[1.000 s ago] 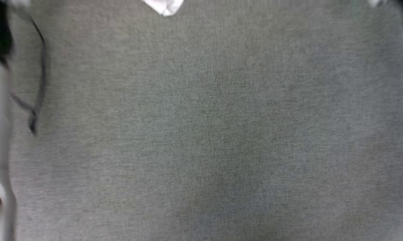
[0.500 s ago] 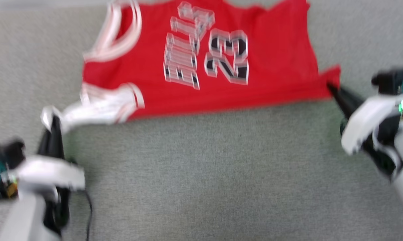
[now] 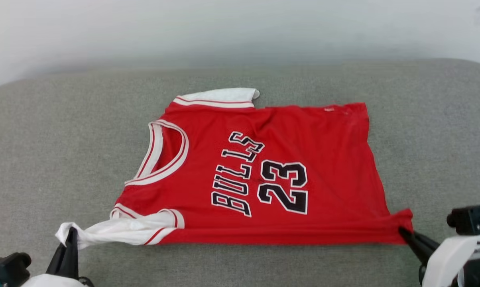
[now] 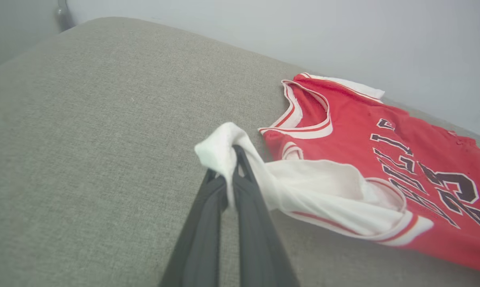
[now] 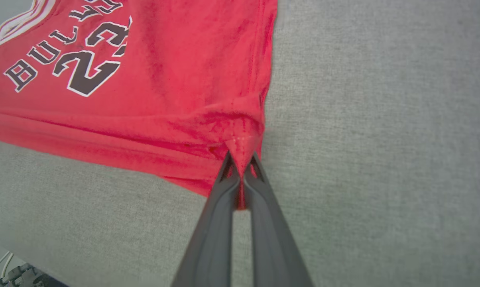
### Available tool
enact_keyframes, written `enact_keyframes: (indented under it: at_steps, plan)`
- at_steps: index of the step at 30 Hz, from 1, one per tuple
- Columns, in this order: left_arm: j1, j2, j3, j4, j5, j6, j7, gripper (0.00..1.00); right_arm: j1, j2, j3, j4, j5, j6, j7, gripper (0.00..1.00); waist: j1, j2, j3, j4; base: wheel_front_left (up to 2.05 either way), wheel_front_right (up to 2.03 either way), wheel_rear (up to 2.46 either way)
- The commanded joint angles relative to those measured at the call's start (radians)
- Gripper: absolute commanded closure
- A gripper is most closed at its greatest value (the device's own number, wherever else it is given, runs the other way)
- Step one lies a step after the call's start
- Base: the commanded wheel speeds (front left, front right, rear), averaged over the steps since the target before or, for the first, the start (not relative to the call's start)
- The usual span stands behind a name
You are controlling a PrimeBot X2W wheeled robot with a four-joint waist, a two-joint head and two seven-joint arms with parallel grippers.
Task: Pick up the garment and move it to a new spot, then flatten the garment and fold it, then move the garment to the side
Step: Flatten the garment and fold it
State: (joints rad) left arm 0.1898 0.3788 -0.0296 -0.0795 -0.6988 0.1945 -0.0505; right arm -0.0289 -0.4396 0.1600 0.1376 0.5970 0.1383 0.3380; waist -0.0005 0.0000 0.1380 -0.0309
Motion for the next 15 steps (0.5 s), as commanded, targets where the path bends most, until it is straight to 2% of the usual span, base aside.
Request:
enact_keyframes:
  at_steps: [1,5,7,11,15]
  plan:
    - [0.023,0.032,0.036,-0.016,-0.002,0.029,0.006,1.0,0.036,-0.009,-0.051,-0.021,-0.024,-0.014,0.03,1.0,0.0005,0.0,-0.008,-0.002,0.0,0.0,0.0]
    - [0.039,0.05,0.034,-0.099,-0.003,0.044,0.055,1.0,0.108,0.053,-0.132,-0.153,-0.068,-0.014,0.137,1.0,0.0005,0.0,-0.007,-0.006,0.0,0.0,0.0]
    - [0.003,0.056,0.016,-0.116,-0.006,0.036,0.081,1.0,0.101,0.08,-0.155,-0.197,-0.084,-0.013,0.186,1.0,0.0005,0.0,0.006,-0.008,0.0,0.0,0.0]
    - [-0.11,0.057,-0.037,-0.093,-0.011,0.001,0.121,1.0,0.029,0.122,-0.164,-0.219,-0.106,-0.009,0.251,1.0,0.0005,0.0,0.04,-0.008,0.0,0.0,0.0]
    - [-0.232,0.037,-0.09,-0.024,0.0,-0.028,0.136,1.0,-0.068,0.123,-0.135,-0.181,-0.119,-0.009,0.284,1.0,0.0005,0.0,0.084,-0.007,0.0,0.0,0.0]
